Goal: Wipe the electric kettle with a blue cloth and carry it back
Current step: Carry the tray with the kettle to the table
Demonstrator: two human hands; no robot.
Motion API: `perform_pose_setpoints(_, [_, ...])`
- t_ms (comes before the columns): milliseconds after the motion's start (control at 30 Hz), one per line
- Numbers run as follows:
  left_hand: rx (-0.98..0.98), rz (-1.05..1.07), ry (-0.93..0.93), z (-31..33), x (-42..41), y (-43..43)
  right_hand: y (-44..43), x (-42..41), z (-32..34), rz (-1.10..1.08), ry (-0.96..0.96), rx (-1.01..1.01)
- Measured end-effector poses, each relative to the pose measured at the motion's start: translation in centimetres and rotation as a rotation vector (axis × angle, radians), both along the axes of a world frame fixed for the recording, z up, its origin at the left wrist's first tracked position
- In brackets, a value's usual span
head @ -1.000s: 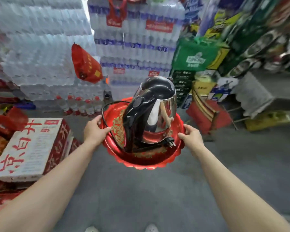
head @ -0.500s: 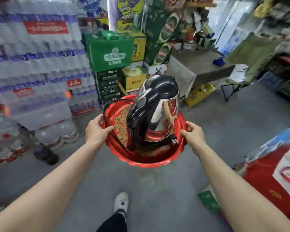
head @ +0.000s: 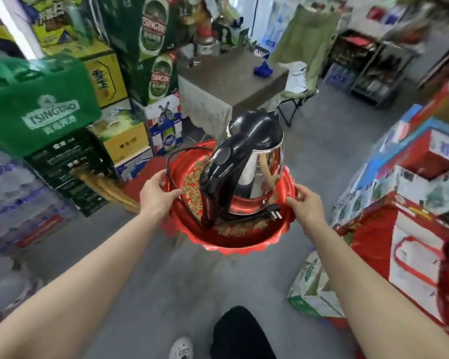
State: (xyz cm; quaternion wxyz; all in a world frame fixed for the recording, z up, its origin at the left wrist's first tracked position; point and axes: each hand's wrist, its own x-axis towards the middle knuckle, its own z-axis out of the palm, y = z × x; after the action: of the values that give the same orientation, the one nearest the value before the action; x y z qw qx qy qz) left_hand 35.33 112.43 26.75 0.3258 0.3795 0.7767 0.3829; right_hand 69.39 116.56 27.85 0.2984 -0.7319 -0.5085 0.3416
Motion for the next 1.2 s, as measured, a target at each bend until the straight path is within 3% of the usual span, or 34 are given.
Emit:
perform_pose_setpoints(533, [-0.048,-0.112,0.036,-0.7,15.9,38.4,36.0,16.4,-1.3,-0.108,0.06,0.016])
perform_pose_setpoints(967, [-0.023,-0.117,-0.069,-1.6,20.7,69.7,67.6,20.9,-1.8,-0.114,0.077,0.006])
perform_pose_setpoints(1200, [-0.04,-0.051,0.004,-3.0,23.2,84.9,83.0,22.4,-0.7,-0.046,0.04,-0.01])
